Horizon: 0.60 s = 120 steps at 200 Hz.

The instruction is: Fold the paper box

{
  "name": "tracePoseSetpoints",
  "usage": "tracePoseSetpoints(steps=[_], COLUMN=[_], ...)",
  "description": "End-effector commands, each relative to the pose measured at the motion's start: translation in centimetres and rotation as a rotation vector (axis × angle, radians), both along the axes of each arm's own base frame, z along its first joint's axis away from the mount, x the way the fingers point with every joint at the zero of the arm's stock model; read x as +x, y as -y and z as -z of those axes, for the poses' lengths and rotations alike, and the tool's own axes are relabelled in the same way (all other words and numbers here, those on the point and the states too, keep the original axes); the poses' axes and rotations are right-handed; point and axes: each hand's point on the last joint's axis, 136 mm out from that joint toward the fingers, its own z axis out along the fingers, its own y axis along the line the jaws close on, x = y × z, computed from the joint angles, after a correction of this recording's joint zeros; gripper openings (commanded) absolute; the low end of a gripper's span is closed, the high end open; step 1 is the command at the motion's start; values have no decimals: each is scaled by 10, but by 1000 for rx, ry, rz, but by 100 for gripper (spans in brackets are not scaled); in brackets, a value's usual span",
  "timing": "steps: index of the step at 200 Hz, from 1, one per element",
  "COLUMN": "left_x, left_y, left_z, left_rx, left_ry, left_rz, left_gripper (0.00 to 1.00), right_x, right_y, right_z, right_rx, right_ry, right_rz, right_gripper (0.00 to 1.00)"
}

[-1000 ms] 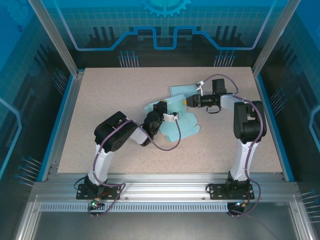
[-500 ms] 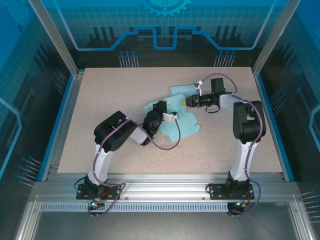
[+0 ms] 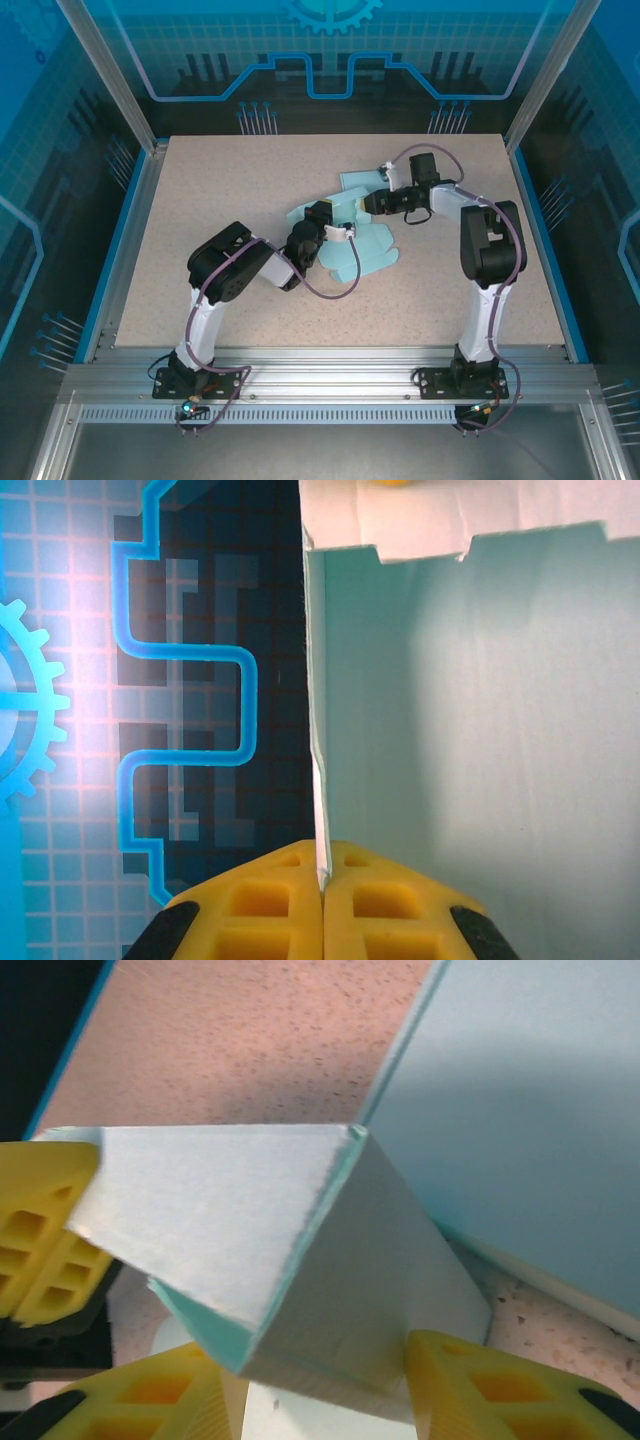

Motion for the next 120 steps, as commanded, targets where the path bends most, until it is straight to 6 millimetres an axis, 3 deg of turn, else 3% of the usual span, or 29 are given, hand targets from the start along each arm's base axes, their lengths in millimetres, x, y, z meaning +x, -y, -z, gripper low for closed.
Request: tracePoseSetpoints(steps=[1, 61, 98, 120], left_x=[-8, -10, -10, -8], left_y=[8, 10, 11, 12], left_z=[31, 34, 31, 18], left_rx=[58, 49, 29, -26], left_ry=[-98, -145, -148, -134], left_rz=[58, 75, 77, 69], left_gripper=[2, 3, 3, 4], right_x=[0, 11, 15, 14], right_y=[-6, -9, -10, -9], right_z=[10, 13, 15, 18], right_rx=[-100, -205, -249, -293], right_ry=[-16, 65, 114, 148], right_rz=[28, 98, 141, 164], right_gripper=[46, 47, 27, 15])
